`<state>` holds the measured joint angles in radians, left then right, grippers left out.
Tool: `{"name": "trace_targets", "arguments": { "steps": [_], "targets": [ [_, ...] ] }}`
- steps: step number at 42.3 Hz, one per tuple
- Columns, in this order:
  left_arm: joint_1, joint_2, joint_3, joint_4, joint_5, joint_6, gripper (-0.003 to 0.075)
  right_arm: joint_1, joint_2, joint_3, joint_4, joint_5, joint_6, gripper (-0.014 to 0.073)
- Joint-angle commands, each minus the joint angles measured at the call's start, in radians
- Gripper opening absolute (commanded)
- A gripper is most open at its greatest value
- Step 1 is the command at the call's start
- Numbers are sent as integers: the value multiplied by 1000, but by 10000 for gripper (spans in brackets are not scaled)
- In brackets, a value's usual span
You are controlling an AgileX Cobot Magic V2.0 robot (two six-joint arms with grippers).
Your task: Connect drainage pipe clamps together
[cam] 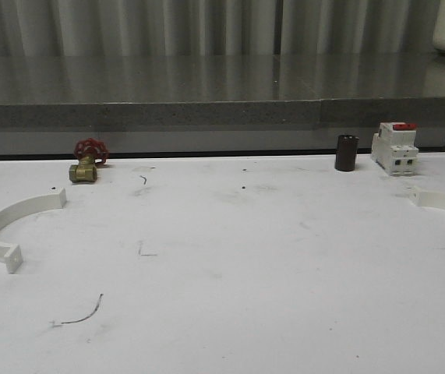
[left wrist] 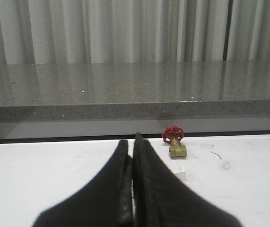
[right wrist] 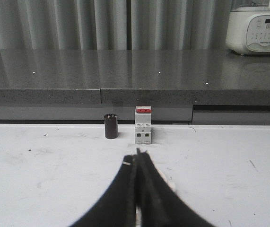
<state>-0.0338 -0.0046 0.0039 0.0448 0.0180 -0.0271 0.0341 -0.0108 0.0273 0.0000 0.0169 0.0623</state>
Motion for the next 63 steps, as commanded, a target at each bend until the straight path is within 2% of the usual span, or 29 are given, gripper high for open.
{"name": "trace_targets", "arguments": {
  "steps": [1, 33, 42, 48, 55, 60, 63],
  "targets": [
    [-8, -12, 24, 1, -83, -2, -20, -7, -16, -4, -12, -83, -2, -120],
    [-8, -12, 24, 1, -86, -2, -20, -7, -16, -4, -12, -83, -2, -120],
    [-8, -12, 3, 1, -159, -2, -20, -7, -16, -26, 16, -92, -1, -120],
    [-8, -8, -120, 1, -116, -2, -20, -7, -15, -146, 61, 0, -1, -120],
    [-8, 11, -360, 1, 89, -2, -20, -7, 34, -365, 60, 188, -1, -120],
    [-8, 119, -566, 1, 259, -2, -20, -7, 166, -561, 59, 353, -1, -120],
    [-8, 205, -660, 1, 320, -2, -20, -7, 255, -645, 59, 402, -1, -120]
  ]
}}
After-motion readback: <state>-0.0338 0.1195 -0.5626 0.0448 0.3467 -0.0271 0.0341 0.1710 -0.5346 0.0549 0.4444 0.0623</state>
